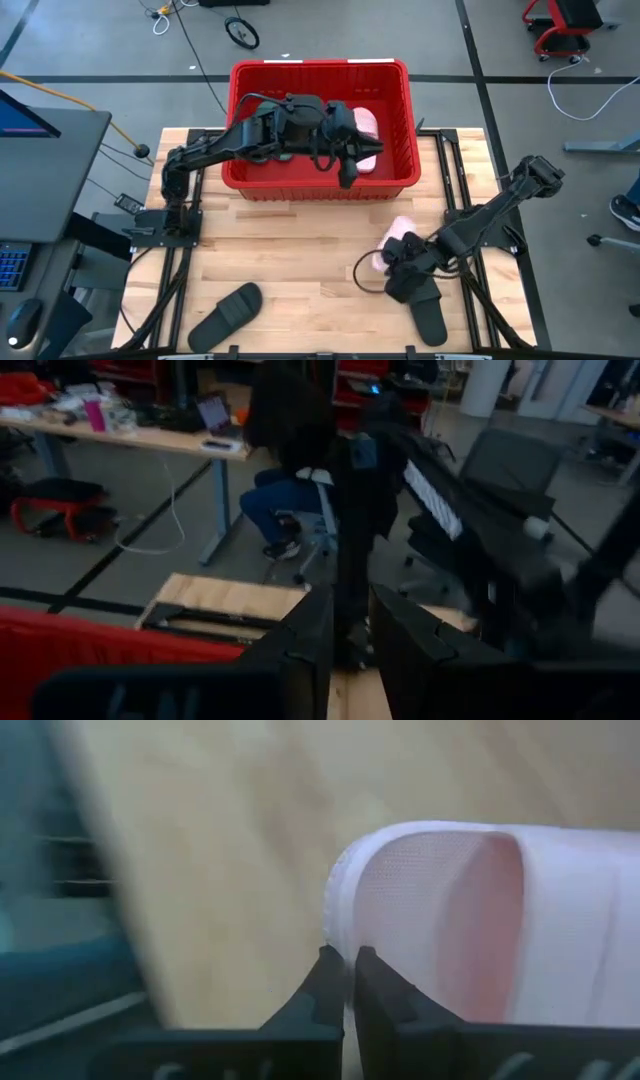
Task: Pick and place slides into bin
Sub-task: Put the pink slipper into the red bin
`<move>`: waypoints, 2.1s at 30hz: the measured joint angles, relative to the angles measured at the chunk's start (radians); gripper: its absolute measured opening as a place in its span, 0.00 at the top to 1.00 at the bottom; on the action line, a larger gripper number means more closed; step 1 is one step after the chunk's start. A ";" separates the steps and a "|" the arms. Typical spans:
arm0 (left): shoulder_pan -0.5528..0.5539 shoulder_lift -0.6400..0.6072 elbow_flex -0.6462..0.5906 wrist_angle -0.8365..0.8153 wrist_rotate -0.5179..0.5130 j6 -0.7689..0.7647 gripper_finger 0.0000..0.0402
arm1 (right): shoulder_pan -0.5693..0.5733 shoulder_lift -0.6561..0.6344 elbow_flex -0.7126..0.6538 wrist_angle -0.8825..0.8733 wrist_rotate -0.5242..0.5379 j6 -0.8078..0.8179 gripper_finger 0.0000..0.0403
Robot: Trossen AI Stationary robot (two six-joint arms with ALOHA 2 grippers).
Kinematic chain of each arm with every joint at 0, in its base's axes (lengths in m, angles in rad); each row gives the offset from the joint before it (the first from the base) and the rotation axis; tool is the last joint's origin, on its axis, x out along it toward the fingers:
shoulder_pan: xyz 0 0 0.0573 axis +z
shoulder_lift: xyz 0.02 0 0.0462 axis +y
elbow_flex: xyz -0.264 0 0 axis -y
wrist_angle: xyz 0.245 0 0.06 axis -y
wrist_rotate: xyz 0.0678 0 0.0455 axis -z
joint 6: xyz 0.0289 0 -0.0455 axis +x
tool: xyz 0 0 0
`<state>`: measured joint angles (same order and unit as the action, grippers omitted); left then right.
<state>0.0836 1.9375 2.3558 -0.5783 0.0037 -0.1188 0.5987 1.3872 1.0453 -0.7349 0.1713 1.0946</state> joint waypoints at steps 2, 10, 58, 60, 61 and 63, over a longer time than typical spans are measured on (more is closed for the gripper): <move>-0.012 -0.019 0.000 -0.039 0.000 0.004 0.80 | 0.019 0.000 0.097 -0.002 0.000 -0.071 0.98; -0.087 -0.072 0.000 -0.314 -0.029 0.170 0.72 | 0.043 -0.002 0.449 -0.389 0.097 -0.277 0.98; -0.344 -0.010 -0.098 -0.449 -0.395 0.148 0.45 | 0.033 -0.002 0.912 -0.297 0.082 -0.729 0.98; -0.349 -0.011 -0.111 -0.432 -0.392 0.178 0.49 | 0.032 -0.002 0.912 -0.295 0.082 -0.733 0.98; -0.352 -0.011 -0.117 -0.424 -0.392 0.186 0.52 | 0.033 -0.002 0.912 -0.294 0.081 -0.734 0.98; -0.356 -0.011 -0.123 -0.419 -0.390 0.191 0.60 | 0.033 -0.002 0.912 -0.293 0.088 -0.732 0.98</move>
<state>-0.2728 1.9266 2.2330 -0.9975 -0.3859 0.0722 0.6319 1.3853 1.9572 -1.0275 0.2595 0.3624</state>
